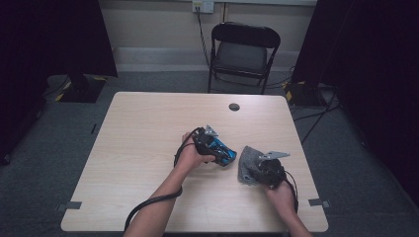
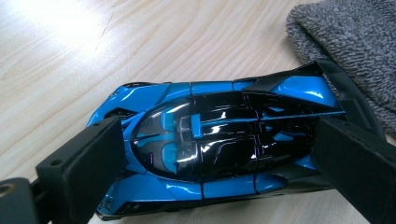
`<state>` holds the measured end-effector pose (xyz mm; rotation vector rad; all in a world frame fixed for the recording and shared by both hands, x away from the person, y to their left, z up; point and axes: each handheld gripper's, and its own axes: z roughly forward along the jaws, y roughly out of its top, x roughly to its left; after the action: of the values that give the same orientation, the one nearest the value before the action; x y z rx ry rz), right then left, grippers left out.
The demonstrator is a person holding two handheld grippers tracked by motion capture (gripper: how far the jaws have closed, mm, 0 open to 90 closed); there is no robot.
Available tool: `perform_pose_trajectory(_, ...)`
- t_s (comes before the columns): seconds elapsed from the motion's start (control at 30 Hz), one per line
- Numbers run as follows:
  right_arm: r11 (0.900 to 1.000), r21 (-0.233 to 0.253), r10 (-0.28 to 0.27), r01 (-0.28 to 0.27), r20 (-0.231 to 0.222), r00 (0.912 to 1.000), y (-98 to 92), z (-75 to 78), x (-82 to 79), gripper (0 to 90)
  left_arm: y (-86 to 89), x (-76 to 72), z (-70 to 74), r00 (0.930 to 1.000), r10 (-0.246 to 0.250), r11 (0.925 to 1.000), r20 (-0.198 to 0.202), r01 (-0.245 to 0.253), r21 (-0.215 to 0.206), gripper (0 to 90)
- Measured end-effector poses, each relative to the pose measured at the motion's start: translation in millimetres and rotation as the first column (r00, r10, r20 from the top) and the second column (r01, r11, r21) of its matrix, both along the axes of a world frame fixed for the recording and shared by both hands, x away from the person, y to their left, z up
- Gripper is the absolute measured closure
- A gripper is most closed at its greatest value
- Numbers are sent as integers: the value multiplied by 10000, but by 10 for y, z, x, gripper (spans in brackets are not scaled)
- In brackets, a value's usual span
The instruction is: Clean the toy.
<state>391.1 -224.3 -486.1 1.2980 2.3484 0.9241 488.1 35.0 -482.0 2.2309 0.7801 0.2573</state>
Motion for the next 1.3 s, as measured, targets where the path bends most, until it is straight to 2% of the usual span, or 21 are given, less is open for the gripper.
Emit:
perform_pose_trajectory(0.17,9997,113,215,-213,-143,9997,61,10,31,741,-7,4,10,10000,1,10000,-89,0,82,27)
perform_pose_trajectory(0.33,9960,396,822,-803,-478,9955,145,26,39,764,-16,18,24,9998,-38,9997,-189,42,222,27)
perform_pose_trajectory(0.5,9919,494,1195,-1168,-552,9913,273,33,15,771,-9,2,12,10000,16,9999,-95,-15,116,27)
perform_pose_trajectory(0.63,9858,580,1611,-1573,-679,9846,381,45,-9,773,-18,3,13,9999,49,9999,-104,-48,107,27)
perform_pose_trajectory(0.77,9789,544,2001,-1969,-619,9778,483,44,-43,775,-19,6,15,9999,59,9999,-123,-57,123,27)
perform_pose_trajectory(0.97,9635,1045,2554,-2463,-851,9631,595,33,-97,775,-14,4,12,9999,58,9999,-88,-58,94,27)
perform_pose_trajectory(1.3,9443,1439,3106,-2959,-928,9460,715,19,-161,775,-19,8,18,9999,45,9999,-140,-43,147,27)
